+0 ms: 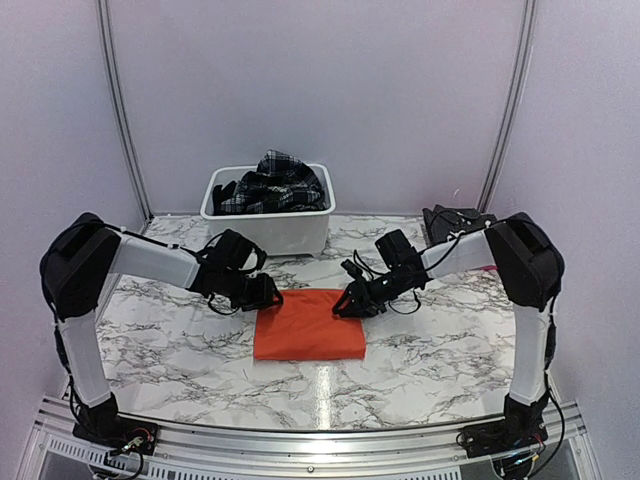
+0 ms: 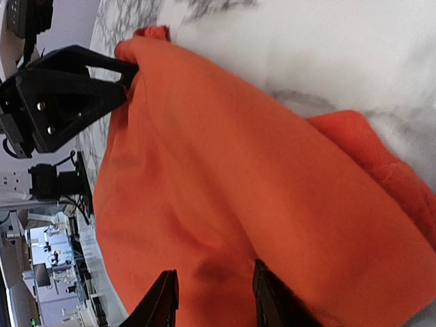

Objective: Fold and stack the mixed laundry pile
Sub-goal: Smooth out the square-folded T-shirt at the center of the board.

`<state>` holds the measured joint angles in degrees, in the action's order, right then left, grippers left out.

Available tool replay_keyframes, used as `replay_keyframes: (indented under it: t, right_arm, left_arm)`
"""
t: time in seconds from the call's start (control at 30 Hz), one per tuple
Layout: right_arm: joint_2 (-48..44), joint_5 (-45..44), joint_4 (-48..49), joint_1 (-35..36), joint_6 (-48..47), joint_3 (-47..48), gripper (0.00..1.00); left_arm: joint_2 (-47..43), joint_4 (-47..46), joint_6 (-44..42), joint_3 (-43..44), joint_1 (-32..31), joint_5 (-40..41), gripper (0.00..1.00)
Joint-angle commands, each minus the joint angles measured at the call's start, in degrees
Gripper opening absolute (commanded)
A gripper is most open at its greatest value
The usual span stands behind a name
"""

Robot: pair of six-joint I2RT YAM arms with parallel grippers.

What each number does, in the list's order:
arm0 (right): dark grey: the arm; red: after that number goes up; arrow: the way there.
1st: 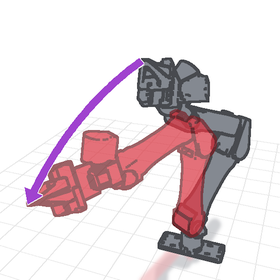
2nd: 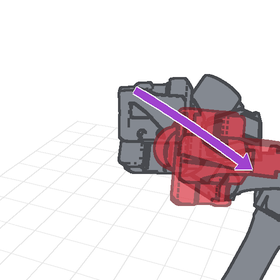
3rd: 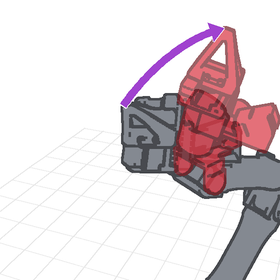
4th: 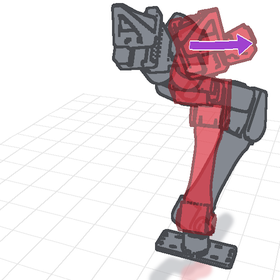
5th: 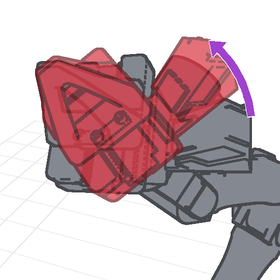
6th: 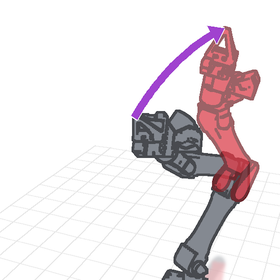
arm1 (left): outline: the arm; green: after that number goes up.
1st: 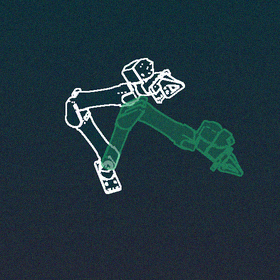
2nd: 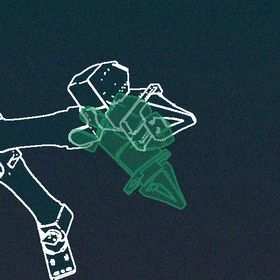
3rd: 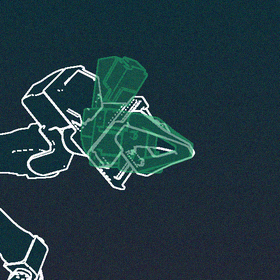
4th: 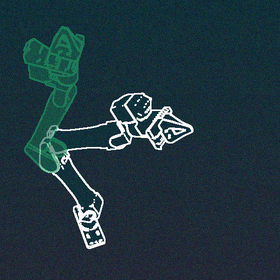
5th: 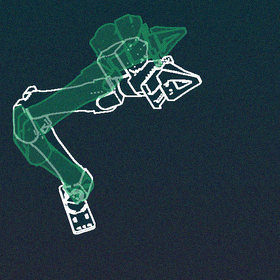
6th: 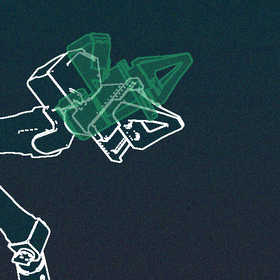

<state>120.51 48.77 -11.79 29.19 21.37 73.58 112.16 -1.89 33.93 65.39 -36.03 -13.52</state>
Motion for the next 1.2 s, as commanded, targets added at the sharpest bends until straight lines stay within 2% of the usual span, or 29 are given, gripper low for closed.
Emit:
replay_keyframes:
  t: [0.0,0.07,0.1,0.17,0.2,0.3,0.4,0.53,0.67,0.83,0.97,1.07,1.17]
  right_arm:
    - [-7.2,-1.2,0.4,5.0,2.4,-9.4,0.39]
    - [-11.6,-0.7,1.0,5.7,3.8,-12.5,0.40]
    - [-13.7,-0.4,1.2,5.7,4.4,-13.5,0.41]
    - [-17.5,-0.4,0.9,5.8,5.0,-13.9,0.44]
    - [-19.1,-0.5,0.8,5.8,5.5,-13.6,0.46]
    - [-20.4,0.1,2.0,5.8,7.2,-12.2,0.48]
    - [-17.2,1.9,5.9,5.8,10.6,-11.1,0.48]
    - [-14.0,3.1,10.7,5.8,13.9,-9.8,0.48]
    - [-10.2,2.2,8.8,4.0,12.2,-7.8,0.47]
    - [-7.3,1.0,7.1,-1.9,8.8,-10.2,0.47]
    - [-1.8,-0.9,2.3,-3.7,3.7,-7.9,0.45]
    - [2.3,-2.6,-0.8,-3.8,1.7,-3.6,0.44]
    - [3.6,-4.8,-3.4,-4.1,0.5,2.4,0.44]
  left_arm:
    - [-11.5,0.3,0.2,-10.0,-1.6,-0.5,0.43]
    - [-16.9,0.5,-0.1,-13.3,-2.4,-0.1,0.53]
    - [-19.6,0.4,0.1,-14.4,-2.6,-0.1,0.63]
    - [-24.6,0.0,1.0,-16.2,-2.8,0.8,0.93]
    - [-26.7,-0.6,1.4,-17.2,-2.8,0.9,0.98]
    - [-31.3,-4.0,2.6,-19.3,-3.0,-0.2,0.99]
    - [-30.9,-8.9,3.9,-19.2,-3.0,-4.1,0.99]
    - [-21.9,-9.5,2.7,-12.7,-3.1,-11.9,0.99]
    - [-11.8,-10.7,2.2,-7.6,-3.0,-14.6,0.97]
    - [-0.9,-11.9,2.7,0.0,-2.2,-14.5,0.87]
    - [5.7,-13.5,4.8,2.7,-0.7,-13.6,0.78]
    - [5.2,-13.9,6.7,0.4,0.0,-11.0,0.75]
    - [0.2,-13.9,7.0,-4.1,0.5,-8.2,0.77]
